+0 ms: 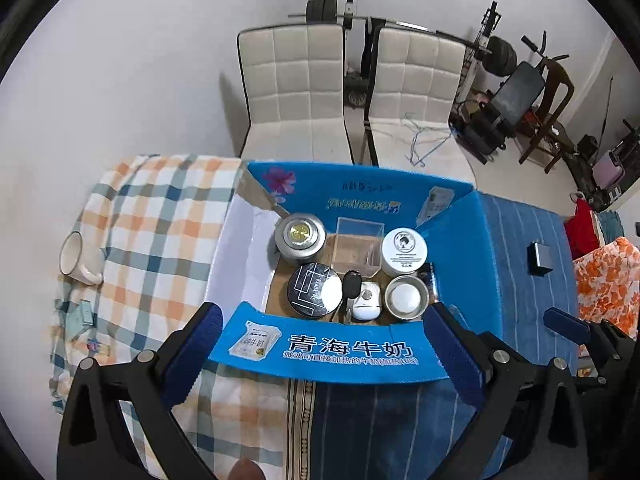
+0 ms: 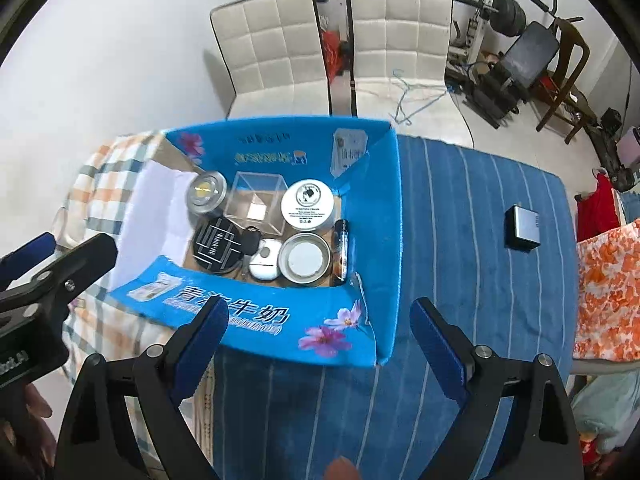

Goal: Organize rigid objects
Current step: 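Move the right tool to the grey power adapter on the table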

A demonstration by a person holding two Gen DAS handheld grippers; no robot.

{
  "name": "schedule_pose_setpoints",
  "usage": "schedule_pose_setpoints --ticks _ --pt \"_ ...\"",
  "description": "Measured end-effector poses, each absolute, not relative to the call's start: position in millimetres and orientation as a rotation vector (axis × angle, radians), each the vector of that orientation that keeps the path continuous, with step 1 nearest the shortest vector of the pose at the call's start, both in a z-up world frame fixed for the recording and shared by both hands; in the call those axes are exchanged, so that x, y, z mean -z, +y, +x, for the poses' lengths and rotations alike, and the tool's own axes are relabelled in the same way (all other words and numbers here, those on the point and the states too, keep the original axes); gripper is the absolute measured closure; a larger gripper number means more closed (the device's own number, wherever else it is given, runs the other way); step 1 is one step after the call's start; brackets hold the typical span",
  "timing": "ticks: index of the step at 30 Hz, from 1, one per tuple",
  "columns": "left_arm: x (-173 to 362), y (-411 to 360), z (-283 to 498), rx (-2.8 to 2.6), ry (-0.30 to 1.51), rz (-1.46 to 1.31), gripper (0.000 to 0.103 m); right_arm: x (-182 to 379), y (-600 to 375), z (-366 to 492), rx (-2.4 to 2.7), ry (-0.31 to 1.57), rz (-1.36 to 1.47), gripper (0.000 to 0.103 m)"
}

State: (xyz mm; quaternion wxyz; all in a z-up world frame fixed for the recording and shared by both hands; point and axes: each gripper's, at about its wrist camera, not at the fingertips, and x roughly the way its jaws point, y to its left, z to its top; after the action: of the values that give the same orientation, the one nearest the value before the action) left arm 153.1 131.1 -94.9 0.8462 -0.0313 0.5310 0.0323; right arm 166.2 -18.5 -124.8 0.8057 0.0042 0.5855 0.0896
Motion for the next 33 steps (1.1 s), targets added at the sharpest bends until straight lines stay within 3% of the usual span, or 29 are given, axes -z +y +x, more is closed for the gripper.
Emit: schedule_pose_setpoints --ticks 7,13,25,33 --pt "72 112 141 -0.043 1.108 -0.057 0.0 88 -43 145 -0.206 1.198 0.084 0.009" --pt "83 81 170 -0.016 1.173 -0.082 0.0 94 -108 165 -0.094 1.237 0.188 0.009" --pt "199 13 282 0.007 1.423 -0.183 0.0 201 -264 264 0.206 1.361 0.231 0.009" --pt "237 -3 313 -0.085 1.449 -0.184 0.0 284 -310 330 0.285 1.423 0.21 0.009"
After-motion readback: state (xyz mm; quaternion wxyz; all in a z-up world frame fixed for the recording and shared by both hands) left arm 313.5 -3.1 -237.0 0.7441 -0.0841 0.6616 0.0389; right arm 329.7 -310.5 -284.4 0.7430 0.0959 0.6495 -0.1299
